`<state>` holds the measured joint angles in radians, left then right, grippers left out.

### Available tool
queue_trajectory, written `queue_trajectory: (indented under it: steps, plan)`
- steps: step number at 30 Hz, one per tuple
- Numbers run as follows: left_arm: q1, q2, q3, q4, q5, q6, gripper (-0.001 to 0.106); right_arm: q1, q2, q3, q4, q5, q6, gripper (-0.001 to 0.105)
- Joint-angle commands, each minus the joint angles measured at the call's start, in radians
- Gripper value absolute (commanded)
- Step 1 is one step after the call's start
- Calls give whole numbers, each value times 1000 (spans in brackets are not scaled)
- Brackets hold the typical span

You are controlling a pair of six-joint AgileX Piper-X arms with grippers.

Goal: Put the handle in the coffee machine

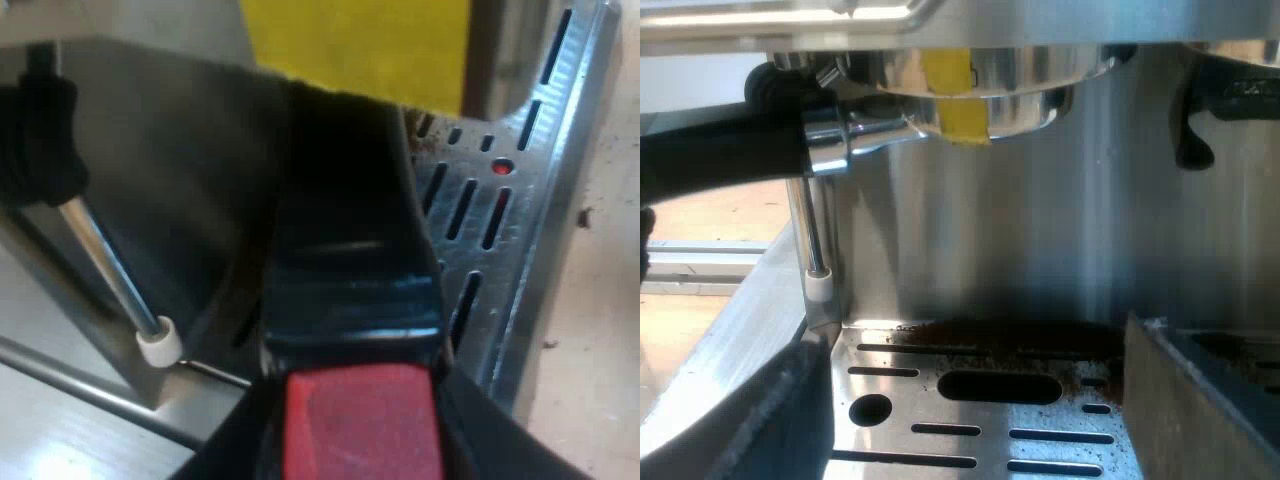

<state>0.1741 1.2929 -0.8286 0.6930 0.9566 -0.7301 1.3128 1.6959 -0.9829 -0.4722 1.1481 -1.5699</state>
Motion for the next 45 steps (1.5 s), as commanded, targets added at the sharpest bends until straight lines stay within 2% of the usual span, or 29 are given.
queue_trajectory:
  steps: [1, 6, 8, 13, 15, 17, 22, 26, 33, 45]
  plan:
    - [-2, -27, -36, 9, 98, -14, 0, -15, 0, -3, 9, -9, -6, 63]
    - [-2, -46, -41, 33, 98, -16, 0, -48, 6, -3, 22, -37, -8, 63]
    - [-2, -49, -41, 58, 100, -16, 0, -74, 20, -3, 22, -137, -36, 63]
    - [-2, -49, -41, 92, 100, -16, 0, -117, 69, -3, 9, -145, -85, 63]
    - [-2, -49, -44, 97, 100, -16, 0, -132, 84, -3, -21, -169, -104, 60]
    - [-2, -49, -54, 105, 100, -16, 0, -151, 105, -3, -88, -206, -137, 52]
    - [-2, -49, -84, 120, 100, -16, 0, -183, 138, -3, -211, -221, -185, 51]
    - [-2, -49, -92, 120, 100, -20, 0, -200, 168, -11, -312, -233, -258, 43]
    - [-2, -49, -92, 120, 100, -20, 0, -223, 207, -42, -392, -241, -274, 43]
    - [-2, -49, -92, 128, 100, -20, 0, -266, 259, -169, -407, -236, -274, 43]
